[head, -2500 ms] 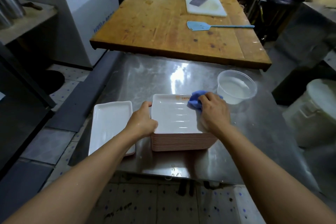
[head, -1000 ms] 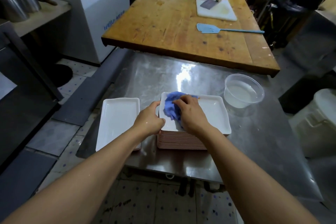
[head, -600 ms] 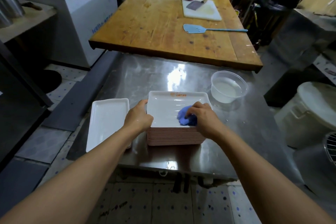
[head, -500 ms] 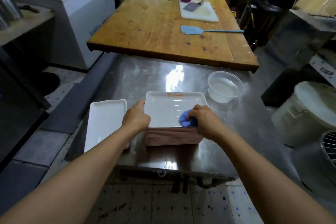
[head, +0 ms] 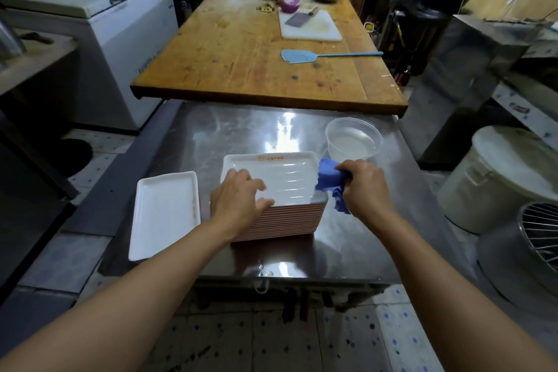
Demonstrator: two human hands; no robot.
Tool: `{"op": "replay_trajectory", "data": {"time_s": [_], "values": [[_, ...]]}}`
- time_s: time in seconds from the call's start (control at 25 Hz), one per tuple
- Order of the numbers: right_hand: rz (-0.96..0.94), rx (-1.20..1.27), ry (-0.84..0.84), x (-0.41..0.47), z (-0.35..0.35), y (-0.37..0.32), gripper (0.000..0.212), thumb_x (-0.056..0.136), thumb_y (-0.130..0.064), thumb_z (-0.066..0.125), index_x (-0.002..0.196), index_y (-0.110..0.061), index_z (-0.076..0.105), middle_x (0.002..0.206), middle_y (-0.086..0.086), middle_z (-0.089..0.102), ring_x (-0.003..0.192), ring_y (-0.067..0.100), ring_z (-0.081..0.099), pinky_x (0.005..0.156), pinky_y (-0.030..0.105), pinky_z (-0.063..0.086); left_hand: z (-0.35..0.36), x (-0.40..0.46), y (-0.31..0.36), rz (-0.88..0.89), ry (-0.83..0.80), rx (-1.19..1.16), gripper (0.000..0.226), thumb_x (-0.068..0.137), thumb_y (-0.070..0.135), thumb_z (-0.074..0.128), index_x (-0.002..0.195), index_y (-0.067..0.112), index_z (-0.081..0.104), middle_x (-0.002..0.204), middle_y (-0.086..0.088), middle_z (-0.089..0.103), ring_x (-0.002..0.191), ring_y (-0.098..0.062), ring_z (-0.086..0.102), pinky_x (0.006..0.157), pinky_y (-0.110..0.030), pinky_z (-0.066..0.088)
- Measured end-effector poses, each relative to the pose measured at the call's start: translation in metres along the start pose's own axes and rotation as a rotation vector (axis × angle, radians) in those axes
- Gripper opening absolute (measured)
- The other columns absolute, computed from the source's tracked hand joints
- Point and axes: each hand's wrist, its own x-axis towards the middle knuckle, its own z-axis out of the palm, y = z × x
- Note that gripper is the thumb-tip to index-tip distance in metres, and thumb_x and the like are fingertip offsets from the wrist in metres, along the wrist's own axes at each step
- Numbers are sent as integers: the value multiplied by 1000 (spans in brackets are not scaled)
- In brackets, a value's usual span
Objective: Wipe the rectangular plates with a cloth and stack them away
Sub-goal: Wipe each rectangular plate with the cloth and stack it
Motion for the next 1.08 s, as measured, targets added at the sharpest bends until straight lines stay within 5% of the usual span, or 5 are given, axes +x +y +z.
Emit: {"op": "replay_trajectory", "data": {"time_s": [0.36, 0.48, 0.6, 0.72, 1.08], "values": [[170, 355, 67, -22, -4, 2, 35, 77, 20, 36, 89, 8, 66, 76, 26, 64, 39, -12, 52, 33, 1, 32, 4, -6, 17, 239, 105, 46, 6, 83, 22, 69, 84, 17, 72, 87, 4, 63, 88, -17, 55, 56, -26, 30], [145, 304, 158, -22, -3, 10, 34, 77, 18, 41, 93, 4, 69, 82, 22, 67, 55, -4, 61, 50, 2, 42, -1, -9, 17, 306, 215, 24, 8, 79, 8, 68, 76, 9, 60, 75, -5, 62, 72, -28, 58, 50, -29, 32], [132, 203, 194, -19, 0, 14, 34, 80, 10, 47, 101, -4, 69, 91, 14, 69, 78, 16, 60, 75, 28, 51, -12, -5, 21, 282, 247, 48, 10, 88, 15, 60, 84, 7, 56, 67, -10, 63, 58, -33, 58, 48, -31, 30], [101, 229, 242, -17, -3, 6, 36, 80, 8, 47, 103, -7, 69, 92, 9, 69, 80, 15, 59, 72, 18, 44, -30, 2, 26, 321, 339, 61, 15, 80, 13, 71, 78, 6, 58, 54, -7, 59, 43, -30, 55, 43, -26, 27], [-163, 422, 488, 2, -43, -76, 37, 78, 10, 51, 106, -6, 68, 102, 8, 66, 94, 20, 61, 84, 28, 48, -110, -7, 26, 113, 421, -509, 8, 94, 19, 51, 89, 13, 54, 80, -5, 65, 76, -29, 61, 67, -44, 50]]}}
